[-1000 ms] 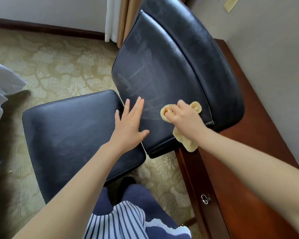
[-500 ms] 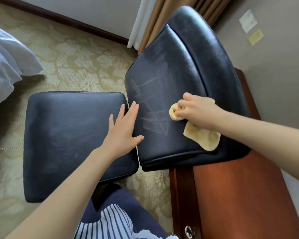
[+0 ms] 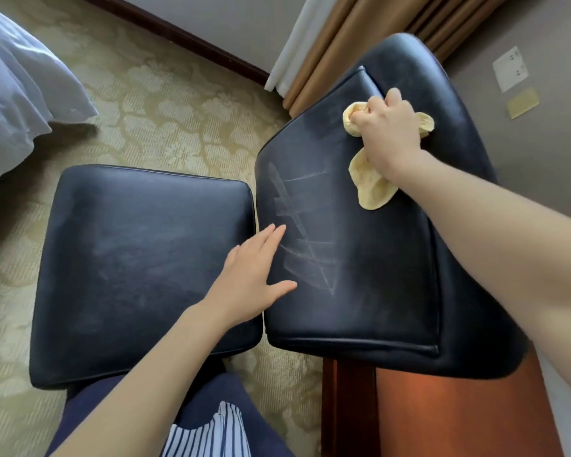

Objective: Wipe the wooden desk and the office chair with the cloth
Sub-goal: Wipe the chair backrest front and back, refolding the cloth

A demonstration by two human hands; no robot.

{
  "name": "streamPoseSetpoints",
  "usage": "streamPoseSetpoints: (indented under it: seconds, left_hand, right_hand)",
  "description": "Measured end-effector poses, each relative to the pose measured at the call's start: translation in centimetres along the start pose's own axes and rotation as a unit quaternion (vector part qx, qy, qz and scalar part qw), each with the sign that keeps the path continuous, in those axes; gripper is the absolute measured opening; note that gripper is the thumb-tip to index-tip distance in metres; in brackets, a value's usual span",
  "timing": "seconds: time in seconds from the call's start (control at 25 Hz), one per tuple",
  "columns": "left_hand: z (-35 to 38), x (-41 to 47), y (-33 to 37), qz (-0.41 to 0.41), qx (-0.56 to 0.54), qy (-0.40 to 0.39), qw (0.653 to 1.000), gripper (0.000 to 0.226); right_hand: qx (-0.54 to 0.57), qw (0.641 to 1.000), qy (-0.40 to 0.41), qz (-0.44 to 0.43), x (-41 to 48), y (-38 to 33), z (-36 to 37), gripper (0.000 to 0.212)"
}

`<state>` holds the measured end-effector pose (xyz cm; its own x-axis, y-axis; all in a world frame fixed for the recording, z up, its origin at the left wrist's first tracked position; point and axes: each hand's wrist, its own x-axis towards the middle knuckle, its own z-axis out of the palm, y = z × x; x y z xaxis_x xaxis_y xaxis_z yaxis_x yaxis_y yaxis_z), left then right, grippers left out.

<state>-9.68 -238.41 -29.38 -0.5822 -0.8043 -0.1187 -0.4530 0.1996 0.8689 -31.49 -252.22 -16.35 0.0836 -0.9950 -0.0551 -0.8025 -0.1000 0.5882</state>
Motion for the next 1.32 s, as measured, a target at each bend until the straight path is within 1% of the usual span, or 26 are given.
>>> streamPoseSetpoints:
  seconds: [0.08, 0.16, 0.2, 0.28, 0.4, 0.52, 0.6, 0.68, 0.72, 0.8, 0.88, 1.0, 1.08, 1.16, 1.24, 1.32]
  left_hand:
    - [-1.2, 0.8, -0.6, 0.013, 0.012, -0.054, 0.998, 0.094]
    - [-2.6, 1.7, -1.2, 0.029, 0.049, -0.124, 0.991, 0.102]
    - [-2.9, 2.0, -1.4, 0.033, 0.066, -0.150, 0.986, 0.105]
    - [-3.3, 2.7, -1.9, 0.042, 0.096, -0.200, 0.974, 0.110]
    - [-1.5, 2.4, -1.9, 0.032, 0.121, -0.265, 0.956, 0.117]
    - [1.1, 0.2, -1.5, 0.023, 0.117, -0.338, 0.934, 0.125]
    - [2.4, -1.2, -1.7, 0.023, 0.112, -0.344, 0.932, 0.128]
    - [3.4, -2.2, -2.0, 0.020, 0.098, -0.317, 0.943, 0.128]
    - [3.9, -2.6, -2.0, 0.021, 0.088, -0.304, 0.948, 0.126]
    - [4.7, -3.4, -1.7, 0.023, 0.065, -0.294, 0.953, 0.122]
    - [5.5, -4.2, -1.0, 0.023, 0.041, -0.289, 0.956, 0.120]
    - [6.4, -4.8, -0.2, 0.008, 0.011, -0.274, 0.962, 0.119]
    - [6.4, -4.9, -0.1, 0.017, 0.018, -0.281, 0.959, 0.120]
    - [6.2, -4.8, -0.3, 0.029, 0.027, -0.295, 0.955, 0.119]
    - [5.8, -4.5, -0.5, 0.038, 0.031, -0.307, 0.951, 0.116]
    - [5.5, -4.4, -0.7, 0.039, 0.025, -0.314, 0.948, 0.113]
  right_hand:
    - [0.018, 0.999, -0.026, -0.001, -1.2, -1.9, 0.8, 0.029]
    - [0.021, 0.997, -0.057, -0.038, -4.3, -4.0, 1.6, 0.032]
    - [0.017, 0.996, -0.059, -0.064, -6.3, -5.0, 1.8, 0.034]
    - [0.038, 0.995, -0.034, -0.092, -10.6, -6.9, 1.4, 0.031]
    - [0.063, 0.990, -0.036, -0.120, -17.1, -8.9, 0.8, 0.034]
    - [0.066, 0.985, -0.072, -0.144, -22.9, -10.0, -1.3, 0.036]
    - [0.077, 0.979, -0.089, -0.168, -25.3, -9.7, -3.1, 0.037]
    - [0.077, 0.974, -0.104, -0.188, -26.7, -8.5, -5.0, 0.038]
    - [0.074, 0.974, -0.110, -0.185, -27.1, -7.7, -5.9, 0.039]
    - [0.071, 0.981, -0.105, -0.150, -27.7, -5.8, -7.3, 0.043]
    - [0.073, 0.988, -0.088, -0.109, -28.1, -4.1, -8.0, 0.040]
    - [0.063, 0.987, -0.098, -0.109, -26.6, -2.8, -8.1, 0.036]
    - [0.046, 0.989, -0.103, -0.096, -24.2, -2.2, -7.6, 0.034]
    - [0.030, 0.994, -0.096, -0.044, -21.1, -1.6, -6.5, 0.031]
    - [0.015, 0.996, -0.078, 0.040, -17.8, -1.1, -4.7, 0.034]
    - [0.006, 0.990, -0.071, 0.123, -14.9, -1.7, -3.0, 0.034]
